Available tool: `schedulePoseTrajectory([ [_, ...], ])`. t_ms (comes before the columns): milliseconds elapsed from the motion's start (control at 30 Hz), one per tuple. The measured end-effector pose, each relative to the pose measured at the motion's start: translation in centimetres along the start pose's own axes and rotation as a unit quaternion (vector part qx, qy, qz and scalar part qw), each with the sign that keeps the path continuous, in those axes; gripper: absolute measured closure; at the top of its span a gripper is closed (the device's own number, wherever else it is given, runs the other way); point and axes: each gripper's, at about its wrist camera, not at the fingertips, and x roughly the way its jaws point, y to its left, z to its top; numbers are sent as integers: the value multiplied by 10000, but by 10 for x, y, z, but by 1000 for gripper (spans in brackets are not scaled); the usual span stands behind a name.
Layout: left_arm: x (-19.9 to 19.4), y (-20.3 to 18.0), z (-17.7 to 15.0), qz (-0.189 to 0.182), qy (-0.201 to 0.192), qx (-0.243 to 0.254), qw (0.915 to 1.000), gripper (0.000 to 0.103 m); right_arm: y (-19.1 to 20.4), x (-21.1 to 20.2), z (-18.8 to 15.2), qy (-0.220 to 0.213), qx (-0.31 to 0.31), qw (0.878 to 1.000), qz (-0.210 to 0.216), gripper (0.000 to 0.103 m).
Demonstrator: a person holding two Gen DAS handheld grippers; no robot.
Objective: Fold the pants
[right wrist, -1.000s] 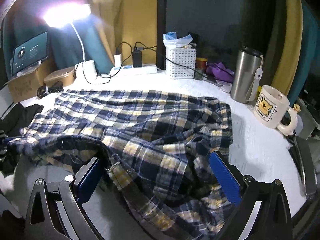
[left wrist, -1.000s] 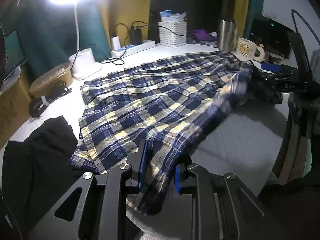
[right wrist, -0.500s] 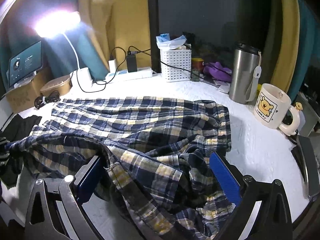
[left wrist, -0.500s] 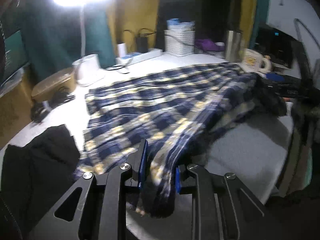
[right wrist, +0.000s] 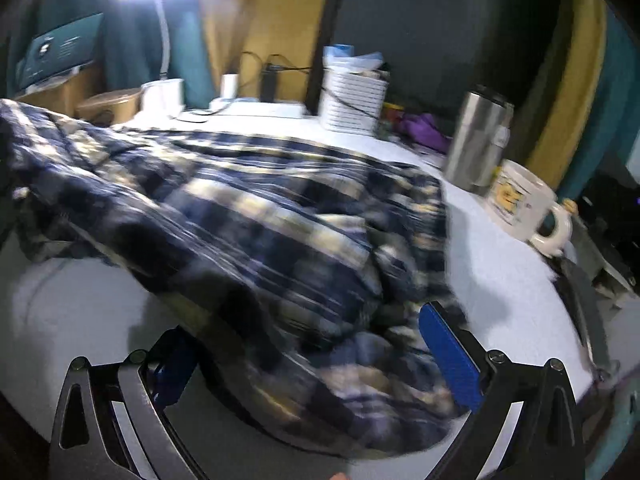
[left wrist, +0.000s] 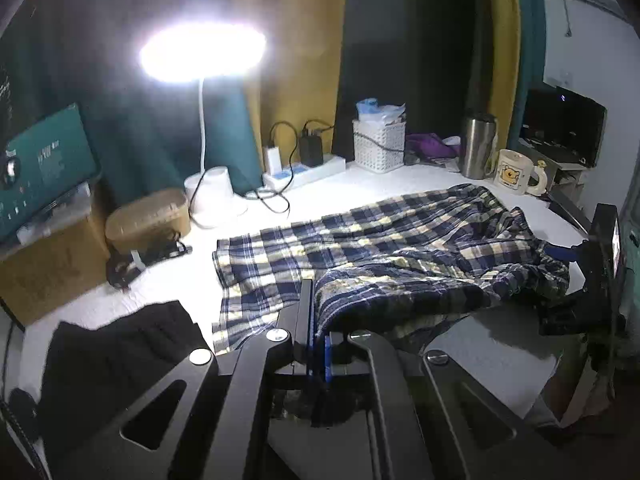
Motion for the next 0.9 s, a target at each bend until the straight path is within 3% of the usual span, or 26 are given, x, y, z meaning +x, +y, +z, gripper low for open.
schedulePoseTrajectory([
  [100,-5,-5,3,-11,-44,82,10000,101,-17,-2,-5,22,102,9999,-45,7],
  [167,-7,-7,4,-54,-39,121,9999,101,-26,-3,-8,73,154,9998,77,25],
  [333,-12,-21,-1,-104,-20,304,9995,101,-37,-10,-12,115,285,9990,337,50],
  [500,-27,-36,-6,-23,-134,680,9976,101,-45,-26,-15,49,520,9986,78,51],
  [633,-44,-36,-8,-26,-279,677,9973,101,-49,-35,-24,-32,536,9985,-55,52],
  [667,-49,-34,-8,-35,-308,643,9974,101,-50,-37,-25,-50,545,9985,-39,67],
  [767,-58,-38,-11,-183,-350,664,9970,101,-50,-48,-26,-185,608,9979,95,95],
  [900,-73,-45,-13,-242,-504,792,9953,101,-54,-70,-25,-363,631,9973,-18,95],
])
